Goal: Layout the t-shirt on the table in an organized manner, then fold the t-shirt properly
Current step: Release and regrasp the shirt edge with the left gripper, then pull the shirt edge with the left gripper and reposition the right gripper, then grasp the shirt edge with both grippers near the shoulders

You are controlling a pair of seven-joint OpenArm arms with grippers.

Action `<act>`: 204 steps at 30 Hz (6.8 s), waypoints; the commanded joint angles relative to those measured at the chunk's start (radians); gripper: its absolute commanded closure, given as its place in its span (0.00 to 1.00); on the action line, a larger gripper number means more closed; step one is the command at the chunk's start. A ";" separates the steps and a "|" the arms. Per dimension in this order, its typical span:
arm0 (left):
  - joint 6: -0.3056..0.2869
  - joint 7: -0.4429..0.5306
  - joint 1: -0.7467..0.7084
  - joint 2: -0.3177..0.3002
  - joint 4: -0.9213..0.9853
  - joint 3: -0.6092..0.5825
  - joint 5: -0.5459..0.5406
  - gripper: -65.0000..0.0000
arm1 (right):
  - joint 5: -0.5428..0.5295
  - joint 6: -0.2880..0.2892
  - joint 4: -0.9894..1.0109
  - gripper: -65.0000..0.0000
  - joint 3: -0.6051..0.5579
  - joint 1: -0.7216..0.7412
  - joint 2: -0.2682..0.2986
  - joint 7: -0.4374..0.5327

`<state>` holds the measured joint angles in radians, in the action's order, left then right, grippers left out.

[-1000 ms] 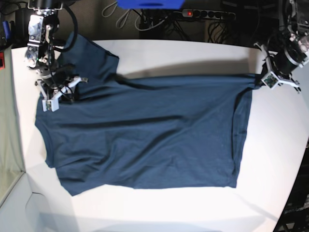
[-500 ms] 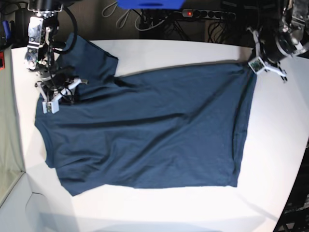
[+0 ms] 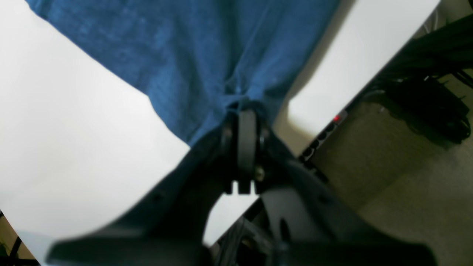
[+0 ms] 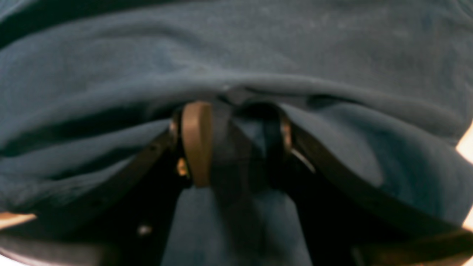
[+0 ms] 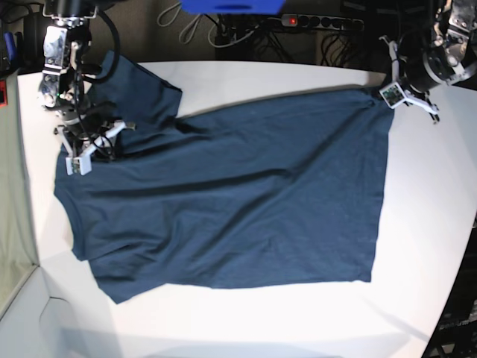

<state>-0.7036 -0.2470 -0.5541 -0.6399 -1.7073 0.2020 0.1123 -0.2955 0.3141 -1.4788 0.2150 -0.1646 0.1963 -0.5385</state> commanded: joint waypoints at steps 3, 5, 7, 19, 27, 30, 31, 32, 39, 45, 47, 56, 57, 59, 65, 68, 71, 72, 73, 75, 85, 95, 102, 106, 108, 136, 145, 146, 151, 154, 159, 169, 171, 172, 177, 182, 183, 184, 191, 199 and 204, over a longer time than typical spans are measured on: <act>0.005 0.015 0.009 -0.016 -0.021 0.014 -0.009 0.97 | 0.005 -0.010 -0.004 0.63 0.001 0.000 0.002 -0.030; 0.005 0.015 0.004 -0.011 -0.023 0.041 -0.009 0.87 | 0.005 -0.010 -0.004 0.63 0.001 -0.002 0.002 -0.030; 0.005 0.015 0.002 -0.005 -0.024 0.067 -0.013 0.66 | 0.005 -0.010 -0.004 0.63 0.001 -0.002 0.002 -0.030; 0.005 0.016 0.042 0.022 -0.099 0.069 -0.020 0.03 | 0.005 -0.010 -0.004 0.63 0.001 -0.002 0.001 -0.030; 0.005 -0.114 0.269 0.203 0.033 0.037 0.054 0.03 | 0.005 -0.010 -0.004 0.63 0.001 0.000 0.001 -0.030; 0.005 -0.179 0.326 0.228 0.079 -0.008 0.168 0.03 | 0.005 -0.010 -0.004 0.63 0.001 0.000 0.001 -0.030; 0.005 -0.173 0.326 0.228 0.082 -0.020 0.189 0.03 | 0.005 -0.010 -0.004 0.63 0.001 0.000 0.002 -0.030; 0.005 -0.167 0.325 0.226 0.083 -0.032 0.206 0.03 | 0.005 -0.010 -0.004 0.63 0.001 0.000 0.002 -0.030; 0.005 -0.150 0.308 0.214 0.080 -0.152 0.324 0.03 | 0.005 -0.010 -0.004 0.63 0.002 0.000 0.004 -0.025; 0.005 -0.148 0.216 0.076 -0.023 -0.250 0.343 0.03 | 0.005 -0.010 -0.004 0.63 0.005 0.004 0.009 -0.024; 0.005 -0.148 0.177 0.025 -0.058 -0.258 0.343 0.03 | 0.006 -0.010 -0.004 0.63 0.005 0.017 0.009 -0.030; 0.005 -0.154 0.047 -0.117 -0.167 -0.253 0.343 0.03 | 0.006 -0.010 -0.003 0.63 -0.001 0.032 0.009 -0.030; 0.005 -0.154 0.045 -0.120 -0.167 -0.252 0.343 0.03 | 0.006 -0.010 -0.003 0.63 -0.001 0.040 0.007 -0.032; 0.005 -0.154 0.047 -0.114 -0.159 -0.249 0.343 0.03 | 0.006 -0.010 -0.003 0.63 -0.001 0.043 0.005 -0.033; 0.005 -0.150 0.091 -0.053 -0.165 -0.112 0.244 0.03 | 0.006 -0.010 -0.003 0.63 -0.001 0.047 0.007 -0.033; 0.005 -0.153 0.105 -0.051 -0.165 -0.023 0.083 0.03 | 0.006 -0.010 -0.003 0.63 0.004 0.047 0.009 -0.033; 0.005 -0.160 0.187 -0.048 -0.130 0.012 -0.075 0.03 | 0.005 -0.010 -0.010 0.63 0.007 0.047 0.009 -0.025; 0.005 -0.179 0.208 -0.034 -0.093 0.012 -0.115 0.03 | 0.005 -0.010 -0.016 0.63 0.007 0.046 0.009 -0.024; 0.005 -0.203 0.228 -0.013 -0.060 0.017 -0.133 0.03 | 0.005 -0.010 -0.026 0.63 0.007 0.046 0.009 -0.024; 0.005 -0.239 0.291 0.051 0.002 0.017 -0.118 0.03 | 0.005 -0.010 -0.062 0.63 0.007 0.041 0.009 -0.022; 0.005 -0.249 0.478 0.308 0.293 0.014 0.211 0.03 | 0.005 -0.010 -0.216 0.63 -0.001 0.029 -0.028 -0.033; 0.005 -0.168 0.754 0.314 0.665 0.014 0.254 0.03 | 0.005 -0.010 -0.213 0.63 -0.070 0.029 -0.034 -0.033; 0.005 -0.007 0.934 0.259 0.901 -0.063 0.252 0.03 | 0.006 -0.010 -0.194 0.63 -0.067 0.023 -0.033 -0.033; 0.005 0.030 1.007 0.249 0.921 -0.091 0.251 0.03 | 0.006 -0.010 -0.130 0.63 -0.071 0.032 -0.001 -0.033; 0.005 0.030 1.054 0.249 0.926 -0.091 0.247 0.03 | 0.006 -0.010 -0.092 0.63 -0.065 0.033 0.010 -0.024; 0.005 -0.213 0.586 0.220 0.094 0.130 0.120 0.03 | 0.005 -0.011 -0.377 0.62 -0.022 -0.074 0.005 -0.033; 0.005 -0.206 0.394 0.277 0.045 0.135 0.143 0.03 | 0.005 -0.010 -0.371 0.63 -0.288 -0.100 0.056 -0.027; 0.005 -0.206 0.383 0.276 0.043 0.156 0.143 0.03 | 0.005 -0.010 -0.371 0.63 -0.315 -0.100 0.062 -0.025; 0.005 -0.206 0.358 0.277 0.039 0.284 0.139 0.03 | 0.005 -0.010 -0.368 0.63 -0.397 -0.100 0.065 -0.030; 0.005 -0.206 0.355 0.276 0.040 0.343 0.139 0.03 | 0.005 -0.010 -0.369 0.62 -0.443 -0.100 0.065 -0.025; 0.005 -0.206 0.340 0.276 0.040 0.406 0.139 0.03 | 0.008 -0.010 -0.352 0.62 -0.472 -0.079 0.065 -0.032; 0.005 -0.205 0.340 0.291 0.062 0.409 0.137 0.02 | 0.008 -0.030 -0.346 0.63 -0.438 -0.138 0.090 -0.033; 0.005 -0.205 0.346 0.303 0.082 0.409 0.137 0.02 | 0.008 -0.054 -0.346 0.63 -0.411 -0.163 0.087 -0.024; 0.005 -0.205 0.352 0.305 0.086 0.409 0.135 0.02 | 0.008 -0.063 -0.346 0.63 -0.395 -0.180 0.087 -0.024; 0.005 -0.205 0.414 0.384 0.100 0.422 0.134 0.02 | 0.006 -0.068 -0.348 0.63 -0.292 -0.232 0.085 -0.022; 0.005 -0.214 0.487 0.480 0.140 0.463 0.134 0.02 | 0.005 -0.065 -0.345 0.63 -0.228 -0.267 0.085 -0.022; 0.005 -0.214 0.497 0.492 0.152 0.457 0.135 0.02 | 0.005 -0.065 -0.343 0.63 -0.225 -0.269 0.085 -0.022; 0.005 -0.214 0.503 0.503 0.160 0.457 0.137 0.02 | 0.005 -0.065 -0.343 0.63 -0.226 -0.270 0.085 -0.022; 0.005 -0.214 0.526 0.524 0.177 0.457 0.139 0.02 | 0.005 -0.065 -0.343 0.63 -0.226 -0.283 0.084 -0.022; 0.005 -0.214 0.532 0.524 0.293 0.459 0.139 0.03 | 0.005 -0.065 -0.343 0.63 -0.226 -0.280 0.065 -0.022; 0.005 -0.214 0.530 0.524 0.304 0.459 0.137 0.03 | 0.005 -0.065 -0.343 0.63 -0.226 -0.278 0.065 -0.022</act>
<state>-0.7017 -0.4675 -0.0330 -0.1047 -1.3918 0.6594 0.2493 -0.2848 0.2497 -1.8057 -0.0158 -0.4438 0.2546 -0.5800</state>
